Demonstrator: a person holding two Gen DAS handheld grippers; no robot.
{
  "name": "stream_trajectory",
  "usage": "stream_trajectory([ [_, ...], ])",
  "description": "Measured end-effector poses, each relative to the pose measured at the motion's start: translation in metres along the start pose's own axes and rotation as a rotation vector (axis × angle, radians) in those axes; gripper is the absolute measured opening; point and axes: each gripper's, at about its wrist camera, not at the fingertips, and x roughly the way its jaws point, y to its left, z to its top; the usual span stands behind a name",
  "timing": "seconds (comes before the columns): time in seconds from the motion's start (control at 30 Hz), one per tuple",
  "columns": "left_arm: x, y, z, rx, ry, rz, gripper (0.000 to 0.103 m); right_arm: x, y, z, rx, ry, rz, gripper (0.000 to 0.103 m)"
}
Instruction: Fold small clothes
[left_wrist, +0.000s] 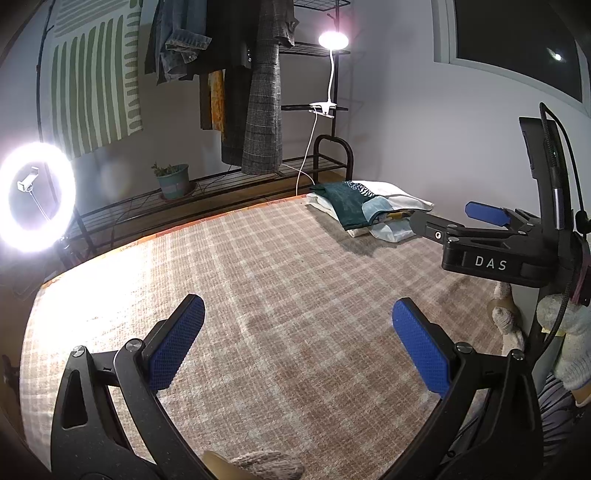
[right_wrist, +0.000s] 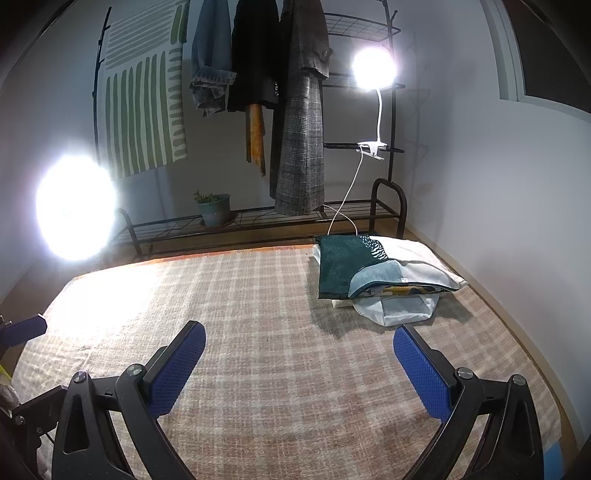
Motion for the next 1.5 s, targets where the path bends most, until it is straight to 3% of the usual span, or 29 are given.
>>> stream_trajectory([
  [1.5,-0.0048,-0.0026,0.0037,0.008,-0.005,-0.009,0.103,0.0043,-0.0007,-0.0006,-0.008,0.011,0.018,0.103],
])
